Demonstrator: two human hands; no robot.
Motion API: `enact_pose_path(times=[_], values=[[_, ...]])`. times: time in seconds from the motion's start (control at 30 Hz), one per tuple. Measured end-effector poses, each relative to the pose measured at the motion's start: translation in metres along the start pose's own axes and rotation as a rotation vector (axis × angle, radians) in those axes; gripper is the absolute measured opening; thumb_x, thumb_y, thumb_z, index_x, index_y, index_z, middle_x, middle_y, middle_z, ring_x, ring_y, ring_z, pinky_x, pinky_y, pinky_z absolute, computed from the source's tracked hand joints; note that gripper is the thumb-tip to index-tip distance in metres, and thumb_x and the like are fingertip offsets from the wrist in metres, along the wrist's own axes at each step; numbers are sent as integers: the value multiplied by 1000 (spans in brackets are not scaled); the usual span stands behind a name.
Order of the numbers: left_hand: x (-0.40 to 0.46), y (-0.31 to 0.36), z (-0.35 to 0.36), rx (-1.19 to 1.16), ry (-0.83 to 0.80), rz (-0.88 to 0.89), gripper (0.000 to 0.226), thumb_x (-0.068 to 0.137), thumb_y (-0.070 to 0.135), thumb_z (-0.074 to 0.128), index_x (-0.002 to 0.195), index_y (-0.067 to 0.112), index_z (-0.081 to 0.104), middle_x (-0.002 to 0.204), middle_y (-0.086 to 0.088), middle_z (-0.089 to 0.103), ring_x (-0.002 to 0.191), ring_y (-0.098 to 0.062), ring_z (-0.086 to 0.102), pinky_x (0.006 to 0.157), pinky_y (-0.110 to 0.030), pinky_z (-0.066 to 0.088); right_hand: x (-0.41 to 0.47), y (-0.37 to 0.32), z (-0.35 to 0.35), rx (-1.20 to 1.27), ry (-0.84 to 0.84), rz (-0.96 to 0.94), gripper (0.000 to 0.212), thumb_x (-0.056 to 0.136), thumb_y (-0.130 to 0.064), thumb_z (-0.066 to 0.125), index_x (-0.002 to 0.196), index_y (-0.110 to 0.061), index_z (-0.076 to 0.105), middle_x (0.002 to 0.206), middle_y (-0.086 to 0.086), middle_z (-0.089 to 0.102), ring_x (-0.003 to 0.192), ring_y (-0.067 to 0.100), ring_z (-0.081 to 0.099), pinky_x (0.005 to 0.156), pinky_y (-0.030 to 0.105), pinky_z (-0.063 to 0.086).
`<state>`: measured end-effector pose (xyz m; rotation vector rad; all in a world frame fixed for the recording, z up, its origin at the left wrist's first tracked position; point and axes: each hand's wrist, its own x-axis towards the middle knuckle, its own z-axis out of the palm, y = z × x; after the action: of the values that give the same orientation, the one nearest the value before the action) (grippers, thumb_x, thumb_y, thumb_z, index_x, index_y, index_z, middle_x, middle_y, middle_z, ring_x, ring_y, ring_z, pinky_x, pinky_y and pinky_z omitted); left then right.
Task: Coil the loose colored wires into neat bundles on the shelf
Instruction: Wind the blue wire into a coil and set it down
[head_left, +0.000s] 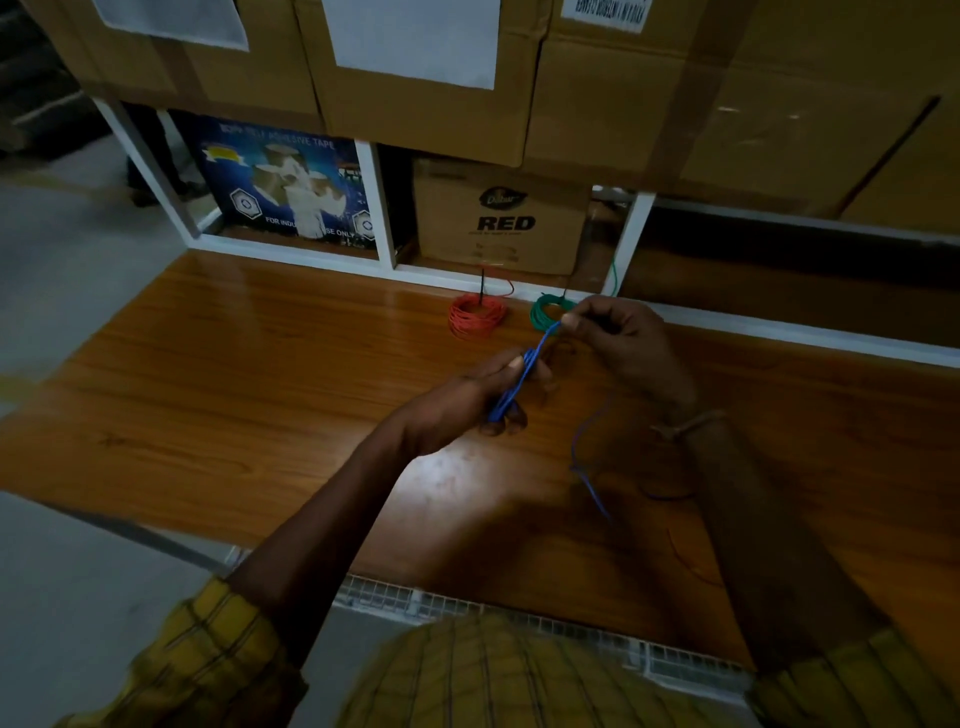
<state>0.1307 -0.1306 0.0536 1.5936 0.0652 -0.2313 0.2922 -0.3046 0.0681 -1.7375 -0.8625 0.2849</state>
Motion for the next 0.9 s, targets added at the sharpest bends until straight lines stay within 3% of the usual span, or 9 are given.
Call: enact_pose_path(times=[0.1,0.17,0.27,0.33,0.4,0.53,0.7,0.83,0.9], values=[[0,-1,1,-234,-148,40,39,117,34,25,132,9,51,137,-25,56,72,-22,51,54,-27,33,7,23,8,7,108,43,20,88,-17,78,90,2,71,82,1,69,78,7,63,73,20,50],[-2,-3,3,-468,-232,85,38,117,31,21,134,10,48,138,-26,49,72,-22,49,53,-27,31,4,37,15,78,121,153,27,90,-21,77,94,4,67,84,7,67,78,10,63,73,27,50],[-3,0,8,-697,-223,118,40,117,32,21,132,10,50,136,-23,50,81,-23,59,55,-25,39,-23,46,32,222,56,316,25,101,-28,64,100,-4,70,64,-5,57,49,2,49,48,20,38],[0,4,9,-762,-182,181,39,117,29,23,129,10,55,152,-19,49,93,-27,63,63,-26,47,-44,45,43,202,-33,359,25,106,-30,54,97,-15,72,59,-4,48,40,7,35,37,20,26],[4,7,8,-799,-143,234,37,117,27,24,128,11,55,163,-17,40,106,-31,68,77,-32,53,-60,42,52,162,-127,413,29,108,-30,48,101,-11,69,63,4,51,36,11,35,35,19,27],[15,8,6,-863,46,257,35,116,24,28,122,8,59,148,-18,56,132,-45,60,103,-41,58,-86,23,58,211,-396,546,31,111,-31,40,118,-7,58,62,14,55,33,20,44,37,21,38],[30,5,-2,-678,292,198,35,116,25,31,137,5,51,163,-21,38,135,-43,58,112,-51,50,-99,-9,40,248,-725,486,26,106,-20,53,128,-8,46,68,19,65,42,26,57,45,28,47],[31,3,8,-255,310,119,38,116,23,32,148,3,40,142,-3,53,127,-38,65,105,-43,57,-88,-26,13,198,-849,328,27,102,-8,58,128,-3,52,70,15,67,50,24,60,50,29,50],[26,4,12,-42,256,128,37,116,23,34,147,4,39,131,-8,55,116,-29,71,93,-33,62,-81,-31,-4,165,-866,286,25,101,-7,59,125,-1,56,69,12,67,51,23,59,50,28,50]])
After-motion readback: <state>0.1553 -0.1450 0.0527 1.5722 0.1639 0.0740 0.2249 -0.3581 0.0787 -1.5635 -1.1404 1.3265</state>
